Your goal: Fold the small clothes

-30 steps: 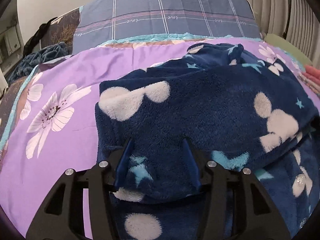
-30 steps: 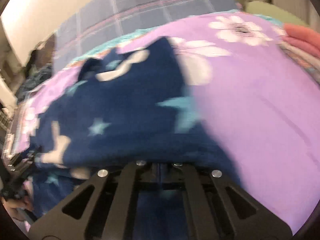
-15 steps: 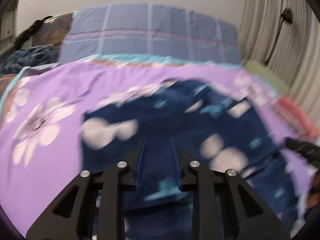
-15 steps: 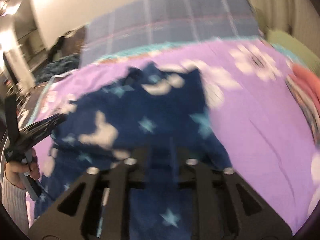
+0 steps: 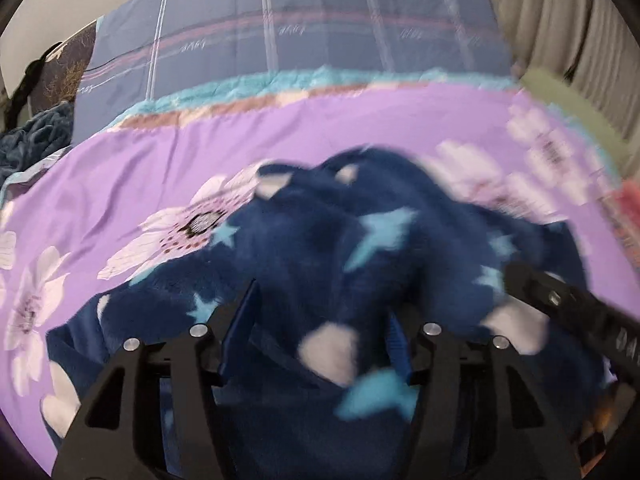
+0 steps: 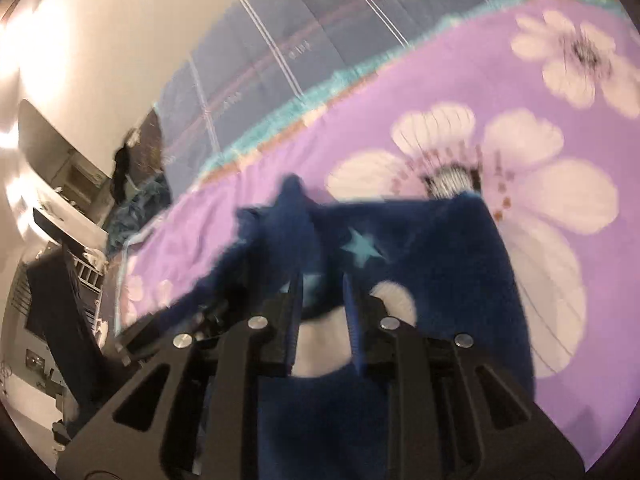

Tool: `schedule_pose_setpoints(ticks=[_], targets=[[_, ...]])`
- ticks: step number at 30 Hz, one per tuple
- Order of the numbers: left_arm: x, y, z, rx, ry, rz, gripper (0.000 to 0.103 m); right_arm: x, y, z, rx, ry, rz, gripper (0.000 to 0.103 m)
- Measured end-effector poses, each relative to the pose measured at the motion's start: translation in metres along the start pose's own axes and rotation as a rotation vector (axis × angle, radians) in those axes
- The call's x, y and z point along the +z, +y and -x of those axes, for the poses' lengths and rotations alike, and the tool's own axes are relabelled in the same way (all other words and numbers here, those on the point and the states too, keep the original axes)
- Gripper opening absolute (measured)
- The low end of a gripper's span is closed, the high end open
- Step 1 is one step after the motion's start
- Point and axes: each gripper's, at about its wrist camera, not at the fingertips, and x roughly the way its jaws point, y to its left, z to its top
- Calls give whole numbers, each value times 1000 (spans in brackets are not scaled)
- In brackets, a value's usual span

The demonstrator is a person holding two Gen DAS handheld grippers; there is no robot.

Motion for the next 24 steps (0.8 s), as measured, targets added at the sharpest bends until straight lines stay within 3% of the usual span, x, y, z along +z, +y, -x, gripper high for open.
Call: schedule_pose_setpoints(ticks=[1,5,8,9,10,13,17,19,21,22,23,24], targets=[[-1,8,-1,30,-1,17,33,-7,1,-4,-33,-11,47,9],[-15,62,21,47,-57,188,28,-24,16,-1,-99,-69,177,11],[-39,110,19,194,-31,259,26,-26,14,-3,-94,-64,167,11],[-44,120,13,181,0,271,27,-25,12,-3,-91,-65,166,11],[-50,135,11,106,2,321,26,-26,13,-3,-93,-67,169,11],[-46,144,34,24,-76,388,26,-26,12,-3,-97,-69,172,11],[-22,102,65,-153,-212,291,27,-25,11,-5,-95,-70,169,11],[-12,70,63,-210,-214,190,28,-25,12,-5,-100,-70,172,11],[-11,45,38,-145,-135,98,29,-25,13,-6,-108,-66,175,11],[-20,38,8,-79,-55,59,32,-25,13,-7,-115,-62,177,11],[-30,36,-12,-56,-38,45,33,-25,15,-10,-135,-48,184,11],[-33,34,-13,-56,-72,44,32,-25,16,-13,-153,-39,191,11]])
